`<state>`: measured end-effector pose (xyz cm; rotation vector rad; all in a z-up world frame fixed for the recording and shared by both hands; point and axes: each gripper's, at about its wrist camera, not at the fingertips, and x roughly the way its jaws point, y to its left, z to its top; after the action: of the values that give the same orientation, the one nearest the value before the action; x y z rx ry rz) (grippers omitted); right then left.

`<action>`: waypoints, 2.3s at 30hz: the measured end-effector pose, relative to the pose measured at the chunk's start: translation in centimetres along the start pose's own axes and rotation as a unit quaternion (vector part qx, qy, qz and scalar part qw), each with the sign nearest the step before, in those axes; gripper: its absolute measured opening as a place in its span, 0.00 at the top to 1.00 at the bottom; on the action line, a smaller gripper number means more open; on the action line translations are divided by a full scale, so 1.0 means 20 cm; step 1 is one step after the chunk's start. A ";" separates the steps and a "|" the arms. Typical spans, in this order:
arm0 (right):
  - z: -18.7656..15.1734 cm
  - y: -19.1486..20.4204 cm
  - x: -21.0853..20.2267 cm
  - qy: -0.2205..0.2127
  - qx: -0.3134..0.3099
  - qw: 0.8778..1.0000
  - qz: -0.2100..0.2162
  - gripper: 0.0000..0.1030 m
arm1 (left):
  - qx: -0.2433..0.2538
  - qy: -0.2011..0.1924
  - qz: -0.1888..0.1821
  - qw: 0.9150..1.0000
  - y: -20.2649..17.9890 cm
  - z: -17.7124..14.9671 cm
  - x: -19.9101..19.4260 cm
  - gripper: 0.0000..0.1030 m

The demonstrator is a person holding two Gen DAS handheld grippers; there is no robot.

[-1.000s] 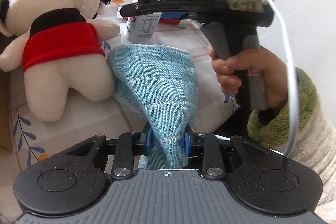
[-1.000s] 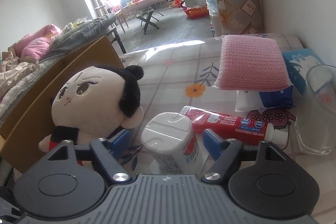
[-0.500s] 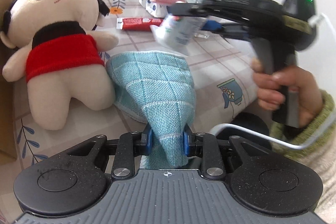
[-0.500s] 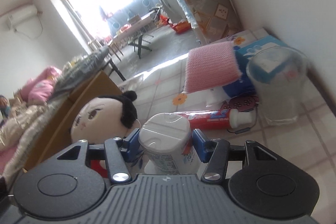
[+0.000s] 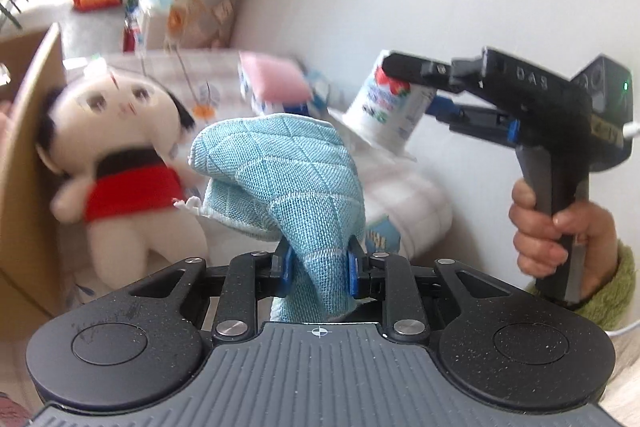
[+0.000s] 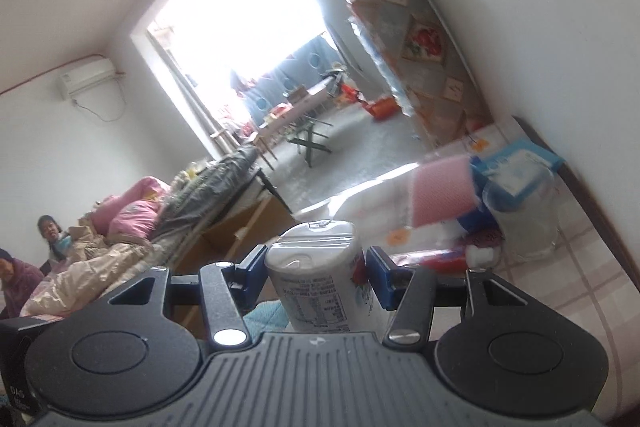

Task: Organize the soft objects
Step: 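Grasp the white yogurt cup with the right tool while the left tool holds the towel, then carry the towel and yogurt cup with both tools over the cardboard box, then open both tools to drop the towel and yogurt cup into the box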

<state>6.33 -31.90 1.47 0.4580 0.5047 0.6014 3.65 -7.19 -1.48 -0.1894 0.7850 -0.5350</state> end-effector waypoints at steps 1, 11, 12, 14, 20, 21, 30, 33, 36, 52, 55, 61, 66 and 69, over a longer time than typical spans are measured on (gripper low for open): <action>0.01 0.03 0.00 -0.002 -0.006 1.000 0.008 0.45 | 0.000 -0.011 0.002 1.000 0.00 0.01 -0.05 0.78; 0.16 0.44 0.26 0.011 -0.050 0.993 0.111 0.46 | -0.049 -0.113 0.059 0.991 0.23 0.16 -0.48 0.78; 0.17 0.49 0.31 0.015 -0.058 0.991 0.120 0.46 | -0.056 -0.121 0.066 0.989 0.27 0.18 -0.52 0.78; 0.20 0.58 0.42 0.026 -0.068 0.988 0.136 0.46 | -0.065 -0.140 0.087 0.984 0.34 0.20 -0.58 0.78; 0.26 0.84 0.81 0.070 -0.083 0.979 0.171 0.46 | -0.095 -0.172 0.142 0.970 0.60 0.29 -0.74 0.78; 0.26 0.87 0.89 0.079 -0.083 0.978 0.175 0.46 | -0.101 -0.172 0.150 0.968 0.65 0.30 -0.77 0.78; 0.21 1.03 1.49 0.157 -0.071 0.970 0.172 0.46 | -0.144 -0.112 0.237 0.954 1.13 0.38 -0.68 0.78; 0.20 1.03 1.65 0.177 -0.071 0.969 0.158 0.46 | -0.156 -0.062 0.258 0.952 1.28 0.39 -0.58 0.78; 0.19 1.03 1.79 0.191 -0.077 0.968 0.141 0.47 | -0.152 -0.021 0.280 0.948 1.39 0.39 -0.49 0.78; 0.12 1.06 2.20 0.237 -0.196 0.951 0.018 0.47 | -0.100 0.145 0.348 0.921 1.67 0.35 -0.15 0.73; 0.08 1.09 2.27 0.252 -0.235 0.939 -0.010 0.47 | -0.111 0.158 0.347 0.918 1.70 0.34 -0.13 0.70; 0.00 1.12 2.36 0.270 -0.299 0.913 -0.067 0.47 | -0.134 0.159 0.339 0.917 1.74 0.32 -0.14 0.58; 0.02 1.15 2.31 0.242 -0.317 0.914 -0.073 0.47 | -0.136 0.164 0.346 0.914 1.76 0.32 -0.15 0.57; 0.06 1.15 2.26 0.232 -0.303 0.923 -0.061 0.47 | -0.142 0.163 0.353 0.910 1.76 0.35 -0.17 0.55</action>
<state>29.71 13.13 0.86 -0.3149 0.7532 0.7106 20.34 24.34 -7.03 -0.0706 1.1834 0.2499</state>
